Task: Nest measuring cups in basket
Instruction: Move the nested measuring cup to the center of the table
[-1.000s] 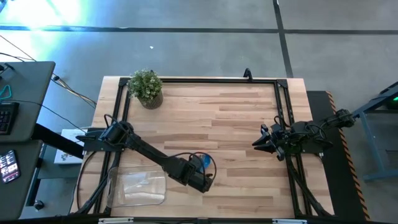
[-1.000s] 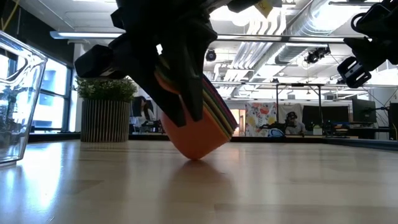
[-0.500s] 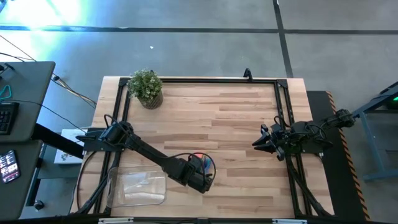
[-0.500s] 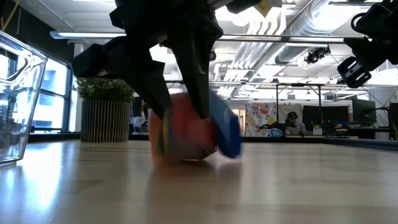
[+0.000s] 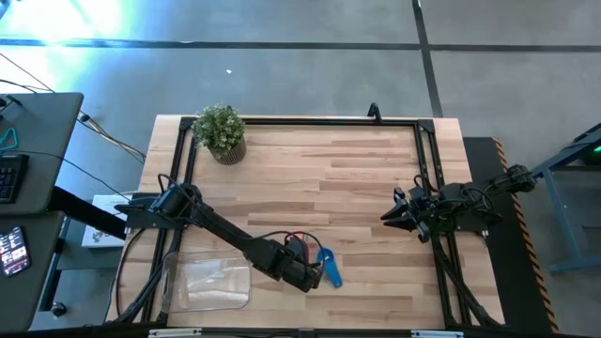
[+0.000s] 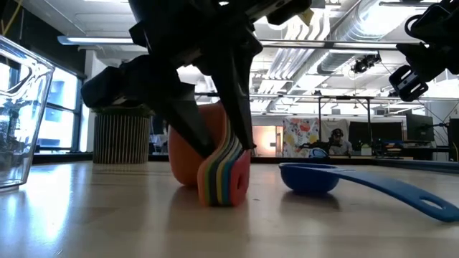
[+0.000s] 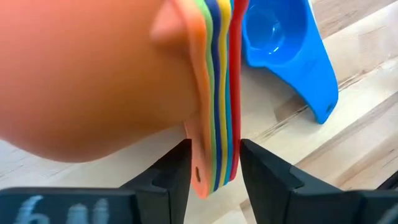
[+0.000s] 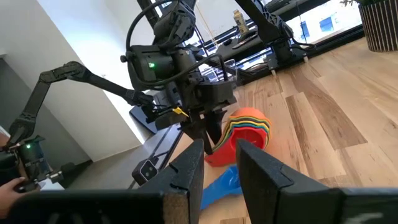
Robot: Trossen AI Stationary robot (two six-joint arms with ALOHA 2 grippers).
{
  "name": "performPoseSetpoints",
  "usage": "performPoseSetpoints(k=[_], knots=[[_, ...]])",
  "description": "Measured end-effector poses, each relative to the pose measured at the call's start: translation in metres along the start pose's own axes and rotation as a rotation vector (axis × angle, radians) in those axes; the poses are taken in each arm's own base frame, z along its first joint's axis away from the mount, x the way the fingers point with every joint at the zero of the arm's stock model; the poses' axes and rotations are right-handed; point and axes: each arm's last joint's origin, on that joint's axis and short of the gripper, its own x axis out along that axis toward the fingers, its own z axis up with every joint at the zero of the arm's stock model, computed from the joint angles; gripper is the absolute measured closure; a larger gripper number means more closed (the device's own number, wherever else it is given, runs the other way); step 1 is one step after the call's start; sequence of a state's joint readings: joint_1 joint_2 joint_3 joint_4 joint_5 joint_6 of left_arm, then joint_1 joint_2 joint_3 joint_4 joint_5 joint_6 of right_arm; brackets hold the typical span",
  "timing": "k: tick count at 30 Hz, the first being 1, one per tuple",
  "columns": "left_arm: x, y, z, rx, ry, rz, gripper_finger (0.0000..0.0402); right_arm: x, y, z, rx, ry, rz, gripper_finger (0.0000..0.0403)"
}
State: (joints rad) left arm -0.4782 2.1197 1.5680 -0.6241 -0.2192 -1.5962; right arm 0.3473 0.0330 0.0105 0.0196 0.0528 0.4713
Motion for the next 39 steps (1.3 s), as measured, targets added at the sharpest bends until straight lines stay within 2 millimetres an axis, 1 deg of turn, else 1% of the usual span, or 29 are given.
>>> performPoseSetpoints(k=[5, 12, 23, 28, 33, 39], knots=[[0.0, -0.002, 0.0, -0.005, -0.002, -0.025, 0.026, 0.0, 0.0, 0.0, 0.0, 0.0, 0.0, 0.0316], [0.001, -0.003, 0.004, -0.015, -0.004, -0.034, 0.0258, 0.0, 0.0, 0.0, 0.0, 0.0, 0.0, 0.0316], [0.019, 0.002, 0.007, -0.021, 0.02, 0.015, 0.026, 0.0, 0.0, 0.0, 0.0, -0.001, 0.0, 0.0316], [0.019, 0.003, 0.007, -0.02, 0.024, 0.025, 0.0282, 0.0, 0.0, 0.0, 0.0, 0.005, -0.003, 0.0316], [0.018, 0.002, 0.008, 0.009, 0.023, 0.022, 0.0332, 0.0, 0.0, 0.0, 0.0, 0.005, -0.003, 0.0316], [0.018, 0.002, 0.008, 0.025, 0.026, 0.021, 0.0336, 0.0, 0.0, 0.0, 0.0, 0.005, -0.003, 0.0316]])
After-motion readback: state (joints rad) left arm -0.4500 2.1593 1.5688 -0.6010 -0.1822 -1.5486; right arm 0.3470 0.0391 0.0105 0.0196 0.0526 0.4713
